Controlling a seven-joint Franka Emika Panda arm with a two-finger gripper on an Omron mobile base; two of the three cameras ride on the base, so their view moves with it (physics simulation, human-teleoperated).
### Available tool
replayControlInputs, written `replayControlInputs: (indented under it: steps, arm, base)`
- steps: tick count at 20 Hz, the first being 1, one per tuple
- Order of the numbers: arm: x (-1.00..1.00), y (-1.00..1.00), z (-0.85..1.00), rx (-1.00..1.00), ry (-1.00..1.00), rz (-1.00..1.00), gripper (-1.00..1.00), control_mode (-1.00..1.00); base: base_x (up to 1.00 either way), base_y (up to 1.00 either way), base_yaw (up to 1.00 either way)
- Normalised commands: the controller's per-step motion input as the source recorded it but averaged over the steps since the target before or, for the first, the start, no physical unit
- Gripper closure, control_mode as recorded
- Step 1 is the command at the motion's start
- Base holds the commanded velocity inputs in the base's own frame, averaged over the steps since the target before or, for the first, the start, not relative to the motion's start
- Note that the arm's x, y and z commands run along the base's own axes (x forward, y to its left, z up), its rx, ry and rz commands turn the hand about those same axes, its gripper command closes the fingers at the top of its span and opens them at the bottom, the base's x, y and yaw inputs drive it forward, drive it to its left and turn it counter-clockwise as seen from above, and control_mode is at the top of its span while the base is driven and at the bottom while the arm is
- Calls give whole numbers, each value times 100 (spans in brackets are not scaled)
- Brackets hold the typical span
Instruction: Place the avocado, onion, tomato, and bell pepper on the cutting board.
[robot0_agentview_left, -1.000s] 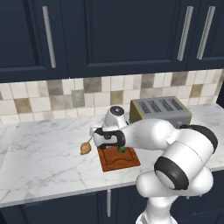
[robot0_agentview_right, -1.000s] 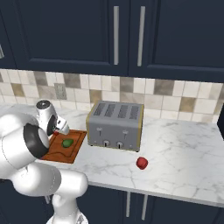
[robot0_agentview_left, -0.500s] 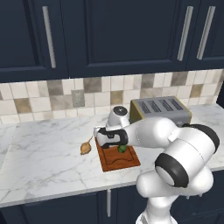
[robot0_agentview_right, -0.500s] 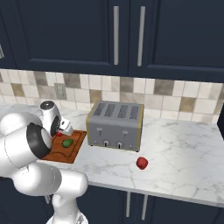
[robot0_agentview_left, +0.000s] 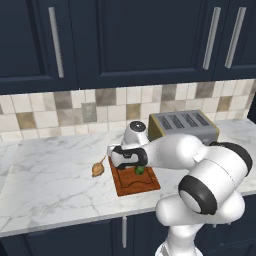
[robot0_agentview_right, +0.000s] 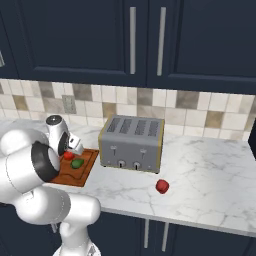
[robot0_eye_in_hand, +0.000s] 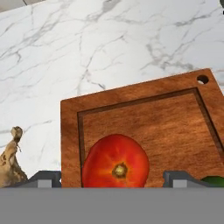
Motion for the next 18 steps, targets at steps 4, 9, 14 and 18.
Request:
replayControlInputs:
  steps: [4, 9, 14, 18]
  arm:
    - [0, 0, 16, -4, 3, -2, -100, -100]
    - [-1, 19, 47, -2, 1, -1, -100, -100]
    - [-2, 80, 23, 0, 3, 0, -100, -100]
    - [7, 77, -5, -1, 9, 2, -100, -100]
  base:
    - [0, 0, 0]
    - [0, 0, 0]
    - [0, 0, 0]
    - [0, 0, 0]
